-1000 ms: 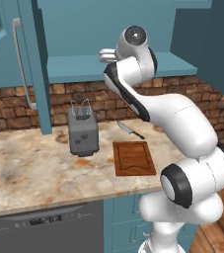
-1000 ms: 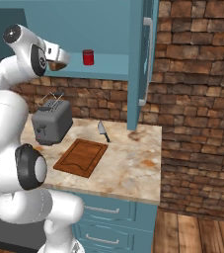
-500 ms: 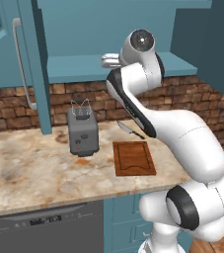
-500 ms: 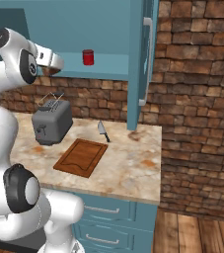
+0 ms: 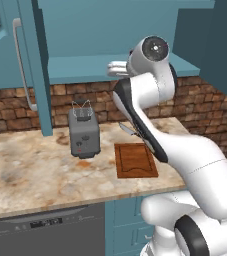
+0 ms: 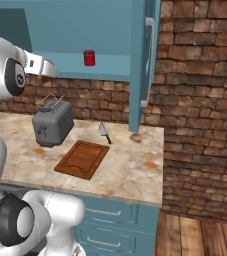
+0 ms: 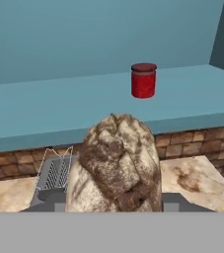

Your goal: Pick the bread, place it on the cutting board, pick the jam, place it on the counter, and close the cabinet.

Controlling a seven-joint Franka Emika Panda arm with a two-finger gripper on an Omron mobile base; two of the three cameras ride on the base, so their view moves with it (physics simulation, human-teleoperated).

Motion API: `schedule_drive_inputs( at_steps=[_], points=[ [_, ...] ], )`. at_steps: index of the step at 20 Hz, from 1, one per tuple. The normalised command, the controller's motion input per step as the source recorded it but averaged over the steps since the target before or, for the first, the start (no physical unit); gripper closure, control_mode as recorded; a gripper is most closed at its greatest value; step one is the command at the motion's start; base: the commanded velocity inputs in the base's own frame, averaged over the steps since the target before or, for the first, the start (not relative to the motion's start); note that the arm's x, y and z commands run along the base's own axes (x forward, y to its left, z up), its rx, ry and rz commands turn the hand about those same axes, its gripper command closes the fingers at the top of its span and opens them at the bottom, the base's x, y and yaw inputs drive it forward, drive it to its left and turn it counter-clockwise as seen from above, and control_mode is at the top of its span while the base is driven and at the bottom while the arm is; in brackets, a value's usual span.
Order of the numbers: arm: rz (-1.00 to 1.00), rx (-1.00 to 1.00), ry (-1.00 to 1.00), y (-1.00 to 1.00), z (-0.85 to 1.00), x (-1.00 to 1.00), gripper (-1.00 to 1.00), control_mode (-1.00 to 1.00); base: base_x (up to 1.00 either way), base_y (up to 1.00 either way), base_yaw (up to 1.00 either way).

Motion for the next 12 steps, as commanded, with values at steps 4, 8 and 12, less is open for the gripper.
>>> schedule_drive_inputs(
  at_steps=[4,8,12],
  points=[
    [0.01,0.0,0.0,-0.05,-0.09,-0.49,1.0,-1.0,0.0,0.0,0.0],
    [0.03,0.0,0.0,-0.16,-0.11,-0.43,1.0,-1.0,0.0,0.0,0.0],
    [0.02,0.0,0.0,-0.17,-0.04,-0.21,1.0,-1.0,0.0,0.0,0.0]
  ],
)
